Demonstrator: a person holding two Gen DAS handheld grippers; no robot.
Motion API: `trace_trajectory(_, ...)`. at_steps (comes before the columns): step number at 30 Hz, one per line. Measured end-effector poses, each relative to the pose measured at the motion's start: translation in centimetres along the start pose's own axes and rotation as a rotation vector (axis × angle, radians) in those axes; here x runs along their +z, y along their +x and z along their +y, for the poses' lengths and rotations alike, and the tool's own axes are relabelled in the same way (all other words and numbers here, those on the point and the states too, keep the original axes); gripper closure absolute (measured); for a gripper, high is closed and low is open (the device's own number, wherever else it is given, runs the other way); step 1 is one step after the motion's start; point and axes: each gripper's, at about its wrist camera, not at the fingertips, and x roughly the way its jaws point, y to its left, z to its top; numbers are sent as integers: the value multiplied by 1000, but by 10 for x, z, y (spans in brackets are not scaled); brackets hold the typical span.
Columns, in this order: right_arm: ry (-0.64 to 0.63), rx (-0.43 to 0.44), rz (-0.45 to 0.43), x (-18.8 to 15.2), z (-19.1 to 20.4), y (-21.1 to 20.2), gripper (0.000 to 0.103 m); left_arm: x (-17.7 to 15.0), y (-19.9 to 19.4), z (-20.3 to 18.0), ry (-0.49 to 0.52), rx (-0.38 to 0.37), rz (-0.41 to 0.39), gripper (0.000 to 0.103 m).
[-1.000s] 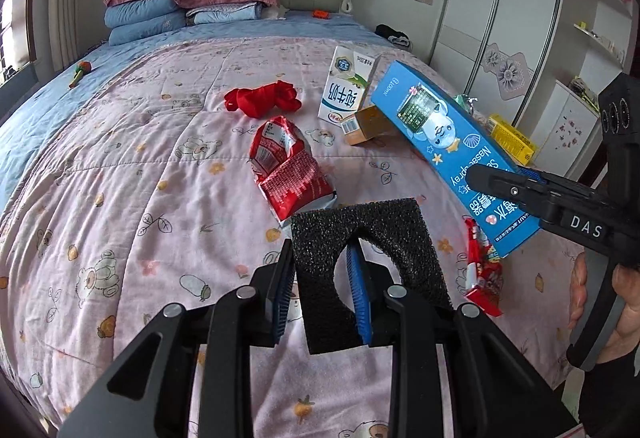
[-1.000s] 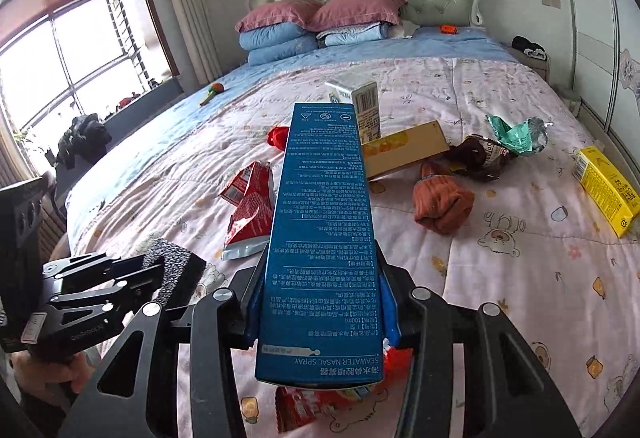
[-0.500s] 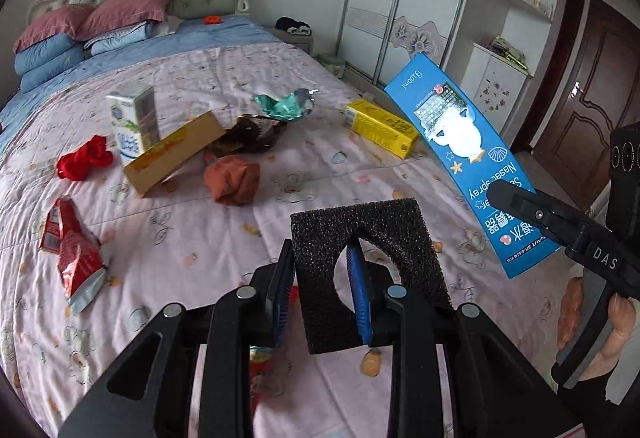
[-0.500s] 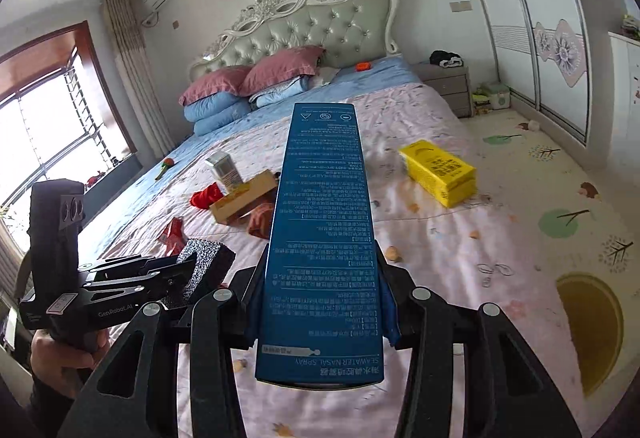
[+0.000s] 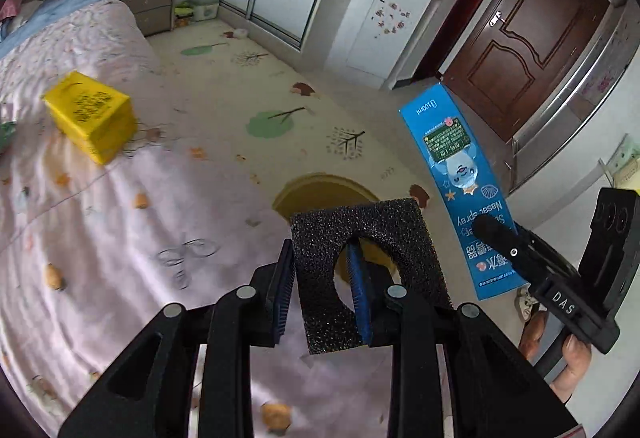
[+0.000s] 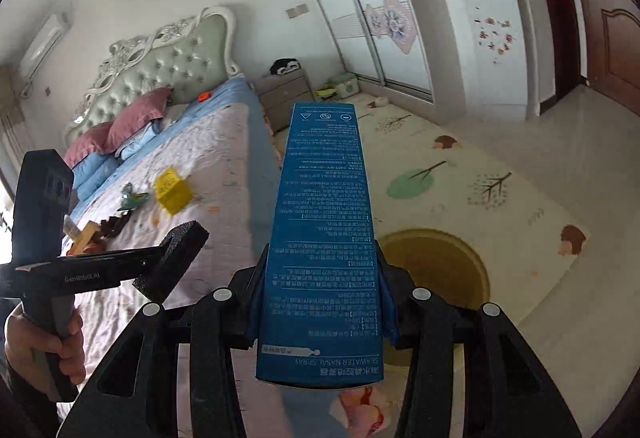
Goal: Collect trash
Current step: 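Carry foam and blue box to the yellow bin and open both tools, then return to the bed and grasp the red Milk Candy wrapper with the left tool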
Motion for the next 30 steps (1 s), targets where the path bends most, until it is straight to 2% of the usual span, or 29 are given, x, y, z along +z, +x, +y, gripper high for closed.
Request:
trace_trajectory(5, 109, -64, 76, -16, -60, 34, 59, 32, 86, -20, -41, -19, 129, 76)
trace_trajectory(11, 128, -96, 132, -18, -82, 70, 59, 54, 149, -31, -75, 5, 200, 74)
trace_trajectory(12, 119, -100, 143, -18, -83, 77, 58, 58, 155, -30, -88, 5, 205, 69)
trace_trajectory(14, 82, -113, 171, -16, -82, 90, 55, 65, 160, -33, -98, 34, 197, 12)
trace_trajectory(15, 71, -127, 167, -15, -82, 94, 49, 66, 156, -36, -99, 58, 180, 9)
trace_trajectory(16, 62, -144, 167, -14, -81, 98, 39, 67, 153, -38, -93, 72, 167, 9)
trace_trajectory(17, 51, -158, 169, -15, -81, 100, 38, 68, 152, -40, -80, 79, 164, 9)
trace_trajectory(19, 48, -171, 175, -16, -81, 101, 38, 71, 148, -37, -57, 90, 162, 9)
trace_trajectory(23, 82, -137, 147, -16, -84, 87, 39, 61, 129, -37, -19, 82, 136, 8)
trace_trajectory(30, 29, -108, 91, -3, -54, 54, 39, 45, 90, -35, -3, 73, 98, 8)
